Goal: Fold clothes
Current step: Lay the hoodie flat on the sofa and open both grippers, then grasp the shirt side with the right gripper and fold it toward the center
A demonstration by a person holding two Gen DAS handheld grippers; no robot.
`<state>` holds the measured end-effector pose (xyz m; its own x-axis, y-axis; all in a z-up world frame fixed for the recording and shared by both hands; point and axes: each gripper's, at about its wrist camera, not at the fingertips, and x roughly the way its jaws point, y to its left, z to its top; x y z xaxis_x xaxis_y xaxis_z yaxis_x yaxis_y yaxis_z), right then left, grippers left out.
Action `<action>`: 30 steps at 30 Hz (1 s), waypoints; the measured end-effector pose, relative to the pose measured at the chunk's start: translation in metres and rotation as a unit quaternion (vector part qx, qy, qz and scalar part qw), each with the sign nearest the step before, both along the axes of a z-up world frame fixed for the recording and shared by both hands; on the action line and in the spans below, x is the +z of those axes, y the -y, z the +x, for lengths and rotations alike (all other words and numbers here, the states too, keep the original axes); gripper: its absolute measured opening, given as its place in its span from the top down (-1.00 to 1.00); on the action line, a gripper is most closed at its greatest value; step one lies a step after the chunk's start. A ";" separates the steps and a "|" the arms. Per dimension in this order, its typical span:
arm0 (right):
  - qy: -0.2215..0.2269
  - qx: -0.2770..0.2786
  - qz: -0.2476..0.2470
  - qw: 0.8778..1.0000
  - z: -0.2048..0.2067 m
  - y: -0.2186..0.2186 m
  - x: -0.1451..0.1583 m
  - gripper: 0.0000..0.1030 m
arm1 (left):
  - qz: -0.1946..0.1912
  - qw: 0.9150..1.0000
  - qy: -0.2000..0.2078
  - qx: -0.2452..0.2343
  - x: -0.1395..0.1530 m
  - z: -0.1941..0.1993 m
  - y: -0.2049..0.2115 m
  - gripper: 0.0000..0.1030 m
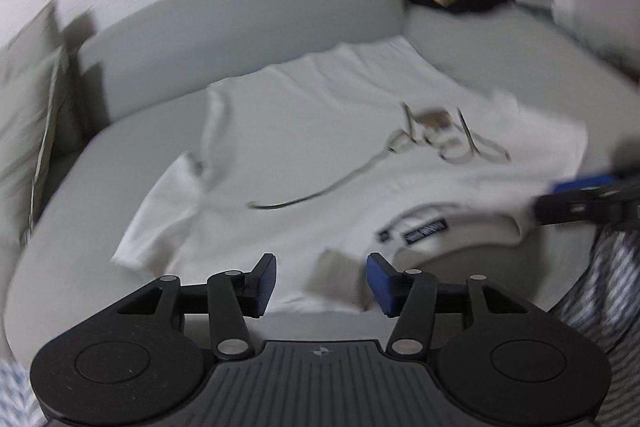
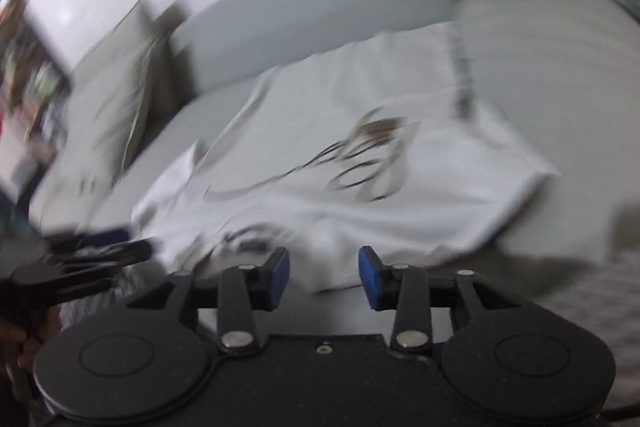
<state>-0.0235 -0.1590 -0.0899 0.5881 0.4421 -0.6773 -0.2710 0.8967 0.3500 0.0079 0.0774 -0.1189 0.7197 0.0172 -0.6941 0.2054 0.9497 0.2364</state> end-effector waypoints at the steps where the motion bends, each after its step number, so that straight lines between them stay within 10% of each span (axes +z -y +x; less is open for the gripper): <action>1: 0.008 0.013 -0.018 1.000 0.002 -0.012 -0.006 0.21 | 0.023 1.000 0.001 -0.007 -0.008 0.003 0.011 -0.05; 3: 0.010 0.015 -0.066 0.998 0.007 -0.029 -0.017 0.25 | 0.061 0.998 0.001 -0.008 -0.024 0.006 0.020 0.13; 5: 0.012 0.006 -0.102 0.995 0.010 -0.034 -0.025 0.75 | 0.064 0.998 -0.014 0.002 -0.031 0.011 0.014 0.84; 12: 0.021 0.017 -0.104 0.994 -0.008 -0.019 -0.008 0.88 | 0.048 0.997 -0.058 -0.019 -0.023 0.002 -0.007 0.97; 16: -0.009 0.032 -0.124 0.992 0.001 -0.025 -0.028 0.83 | 0.052 0.995 -0.079 -0.015 -0.026 0.003 -0.008 0.73; 19: -0.004 0.019 -0.081 0.997 -0.003 -0.008 -0.006 0.28 | -0.019 0.998 -0.060 -0.021 -0.001 -0.006 -0.023 0.42; 23: 0.031 -0.004 -0.036 0.999 0.002 0.008 0.014 0.36 | -0.076 0.997 -0.026 -0.002 0.018 0.015 -0.032 0.12; 30: 0.021 0.002 -0.084 0.996 0.015 -0.005 -0.010 0.47 | -0.054 0.995 -0.060 0.066 -0.023 0.073 -0.027 -0.15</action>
